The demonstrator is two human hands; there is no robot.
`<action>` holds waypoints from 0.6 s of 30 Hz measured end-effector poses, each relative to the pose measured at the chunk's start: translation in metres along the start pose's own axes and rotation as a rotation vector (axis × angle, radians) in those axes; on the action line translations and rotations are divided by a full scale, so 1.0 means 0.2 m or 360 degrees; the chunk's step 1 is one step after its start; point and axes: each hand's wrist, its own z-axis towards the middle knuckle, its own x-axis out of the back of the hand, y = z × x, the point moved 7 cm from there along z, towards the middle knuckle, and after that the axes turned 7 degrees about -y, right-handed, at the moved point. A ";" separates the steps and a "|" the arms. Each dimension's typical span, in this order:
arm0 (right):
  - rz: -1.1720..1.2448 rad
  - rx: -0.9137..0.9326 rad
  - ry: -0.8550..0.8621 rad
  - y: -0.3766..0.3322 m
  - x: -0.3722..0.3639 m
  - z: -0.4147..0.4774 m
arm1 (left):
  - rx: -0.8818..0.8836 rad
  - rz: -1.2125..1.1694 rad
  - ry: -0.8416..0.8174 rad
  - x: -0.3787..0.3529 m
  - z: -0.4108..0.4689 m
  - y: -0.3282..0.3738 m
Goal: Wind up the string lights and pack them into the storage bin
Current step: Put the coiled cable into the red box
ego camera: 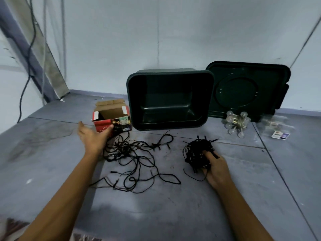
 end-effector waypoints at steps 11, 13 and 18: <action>0.0066 0.0004 0.0013 0.00 0.00 0.00 | -0.0061 -0.0302 -0.0239 -0.03 0.02 0.01; 0.0061 -0.0003 0.0011 0.00 0.00 0.01 | -0.0079 -0.0295 -0.0225 -0.02 0.00 0.01; 0.0063 -0.0015 0.0013 0.00 0.00 0.01 | -0.0238 -0.0058 -0.0041 0.08 -0.06 0.08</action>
